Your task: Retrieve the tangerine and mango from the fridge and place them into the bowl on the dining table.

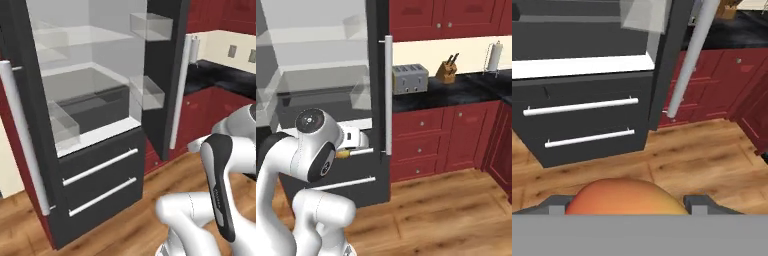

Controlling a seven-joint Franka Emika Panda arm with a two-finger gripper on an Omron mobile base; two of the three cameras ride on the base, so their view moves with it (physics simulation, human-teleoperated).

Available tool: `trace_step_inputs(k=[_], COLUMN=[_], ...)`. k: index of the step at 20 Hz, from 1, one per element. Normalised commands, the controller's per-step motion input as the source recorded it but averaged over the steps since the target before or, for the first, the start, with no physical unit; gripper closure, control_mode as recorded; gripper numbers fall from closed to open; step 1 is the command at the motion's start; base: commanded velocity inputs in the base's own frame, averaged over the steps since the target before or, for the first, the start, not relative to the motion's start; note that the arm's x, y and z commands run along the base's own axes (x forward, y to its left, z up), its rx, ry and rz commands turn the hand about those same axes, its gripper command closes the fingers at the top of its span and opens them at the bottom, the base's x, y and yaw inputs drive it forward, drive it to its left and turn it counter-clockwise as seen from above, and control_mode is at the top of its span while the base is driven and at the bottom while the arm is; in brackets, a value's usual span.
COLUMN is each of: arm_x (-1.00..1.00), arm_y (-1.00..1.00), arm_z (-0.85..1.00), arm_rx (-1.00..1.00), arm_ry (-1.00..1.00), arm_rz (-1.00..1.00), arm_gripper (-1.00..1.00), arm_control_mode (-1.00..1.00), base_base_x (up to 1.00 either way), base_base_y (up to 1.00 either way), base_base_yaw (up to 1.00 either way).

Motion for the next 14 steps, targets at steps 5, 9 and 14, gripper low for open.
trace_step_inputs(k=[5, 9, 14], arm_x=[0.00, 0.00, 0.00], arm_y=[0.00, 0.00, 0.00], arm_z=[0.00, 0.00, 0.00], arm_rx=[0.00, 0.00, 0.00], arm_ry=[0.00, 0.00, 0.00], arm_rz=[0.00, 0.00, 0.00], arm_gripper=[1.00, 1.00, 1.00], arm_control_mode=[1.00, 1.00, 1.00], base_base_x=[0.00, 0.00, 0.01], base_base_y=[-0.14, -0.20, -0.18], base_base_yaw=[-0.69, -0.70, -0.68])
